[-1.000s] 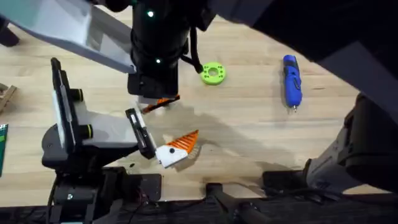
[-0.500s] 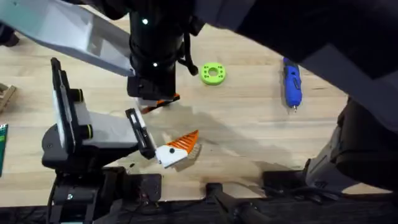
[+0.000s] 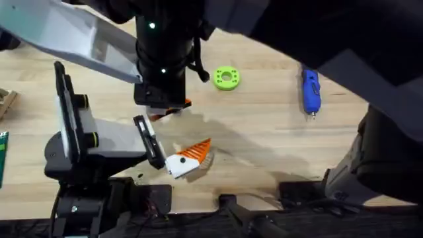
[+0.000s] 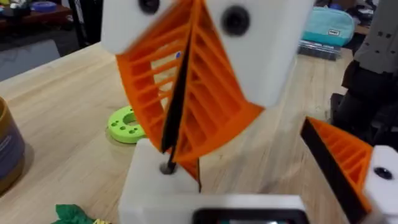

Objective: Pick up the gripper from the table and insert it into the empty holder that is missing its gripper. Then pick up a screw, insert it into the mounting hole, and use the screwdriver to tighten it. Finally, clean up the table by picking up the vegetable and placing it into the bucket.

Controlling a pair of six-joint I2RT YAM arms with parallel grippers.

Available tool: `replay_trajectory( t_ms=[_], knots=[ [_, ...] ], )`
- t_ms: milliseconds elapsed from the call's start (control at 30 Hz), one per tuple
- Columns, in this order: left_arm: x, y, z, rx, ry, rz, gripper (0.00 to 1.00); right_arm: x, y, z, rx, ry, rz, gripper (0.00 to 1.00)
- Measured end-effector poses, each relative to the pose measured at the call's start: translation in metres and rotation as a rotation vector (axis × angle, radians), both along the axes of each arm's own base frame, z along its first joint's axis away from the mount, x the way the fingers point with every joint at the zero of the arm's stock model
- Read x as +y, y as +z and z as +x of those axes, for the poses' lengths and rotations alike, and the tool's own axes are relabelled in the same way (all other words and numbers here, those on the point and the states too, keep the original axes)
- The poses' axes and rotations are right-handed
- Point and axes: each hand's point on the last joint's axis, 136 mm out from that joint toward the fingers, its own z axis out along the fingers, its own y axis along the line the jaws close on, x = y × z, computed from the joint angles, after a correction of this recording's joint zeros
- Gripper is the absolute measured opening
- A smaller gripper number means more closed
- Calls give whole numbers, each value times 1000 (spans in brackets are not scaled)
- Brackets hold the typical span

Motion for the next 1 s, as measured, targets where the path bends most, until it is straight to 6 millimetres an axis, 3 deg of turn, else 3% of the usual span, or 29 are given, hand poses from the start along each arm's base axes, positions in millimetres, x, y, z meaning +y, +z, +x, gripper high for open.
replay_trajectory(
  t_ms=[400, 900, 933, 967, 1000],
  knots=[
    [0, 0, -1, 4, -6, -1, 987, 4, -13, 2, 13, 1, -24, 7],
    [0, 0, -1, 3, -6, -1, 986, 4, -13, 2, 14, 0, -25, 10],
    [0, 0, -1, 3, -6, -1, 985, 4, -13, 2, 15, -3, -25, 55],
    [0, 0, -1, 2, -6, -1, 986, 4, -14, 2, 17, -3, -28, 483],
    [0, 0, -1, 2, -5, -1, 986, 4, -14, 1, 16, -2, -28, 632]
  ],
)
